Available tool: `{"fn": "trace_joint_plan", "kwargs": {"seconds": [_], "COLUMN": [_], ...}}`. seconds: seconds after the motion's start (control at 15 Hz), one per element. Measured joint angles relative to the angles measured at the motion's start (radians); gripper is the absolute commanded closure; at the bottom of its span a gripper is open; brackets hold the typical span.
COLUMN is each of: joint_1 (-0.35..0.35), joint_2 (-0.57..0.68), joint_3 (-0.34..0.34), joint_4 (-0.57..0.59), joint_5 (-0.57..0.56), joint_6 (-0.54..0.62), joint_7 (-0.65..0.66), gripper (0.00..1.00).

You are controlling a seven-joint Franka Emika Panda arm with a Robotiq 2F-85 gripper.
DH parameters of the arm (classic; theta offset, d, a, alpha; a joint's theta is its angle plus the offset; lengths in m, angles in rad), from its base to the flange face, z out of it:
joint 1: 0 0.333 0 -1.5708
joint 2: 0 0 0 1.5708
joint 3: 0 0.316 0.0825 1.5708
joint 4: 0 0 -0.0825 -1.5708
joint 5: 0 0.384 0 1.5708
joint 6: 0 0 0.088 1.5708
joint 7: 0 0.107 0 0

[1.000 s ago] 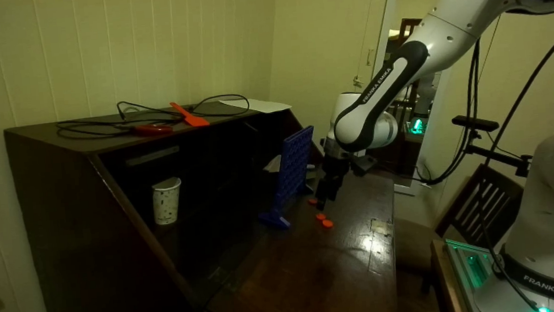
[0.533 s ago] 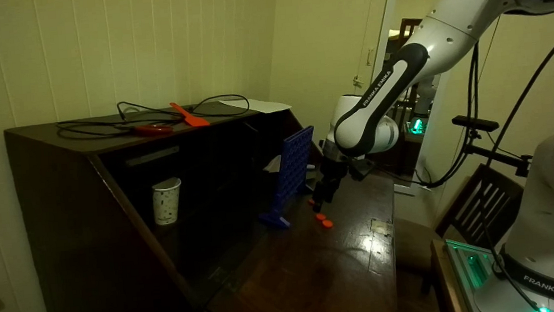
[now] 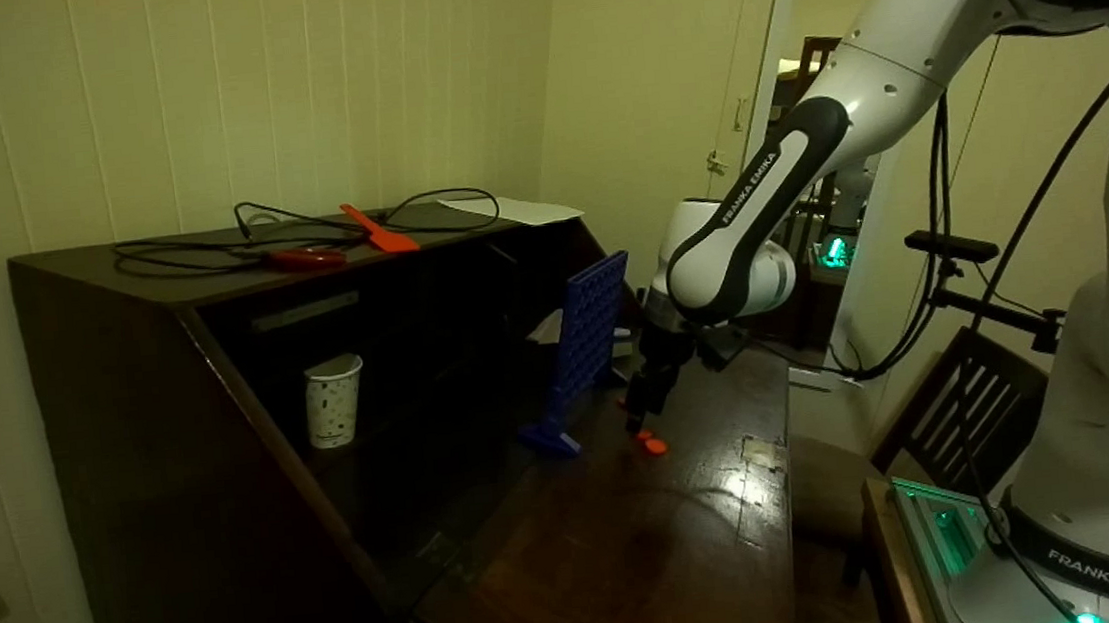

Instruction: Put two orange rings in the rack

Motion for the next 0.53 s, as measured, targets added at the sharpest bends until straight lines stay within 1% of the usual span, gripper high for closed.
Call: {"fn": "trace_joint_plan", "kwargs": {"seconds": [0.07, 0.13, 0.2, 0.53], "joint_1": [0.000, 0.000, 0.000, -0.001], "joint_2": [0.004, 0.008, 0.011, 0.018], "joint_3": [0.001, 0.001, 0.003, 0.010], "joint_4": [0.000, 0.000, 0.000, 0.001], "joint_5": [0.000, 0.000, 0.000, 0.000], "joint_6": [0.003, 0.006, 0.009, 0.014], "joint_7": [0.000, 0.000, 0.000, 0.001], "gripper": [0.36, 0.43, 0.52, 0.87]}}
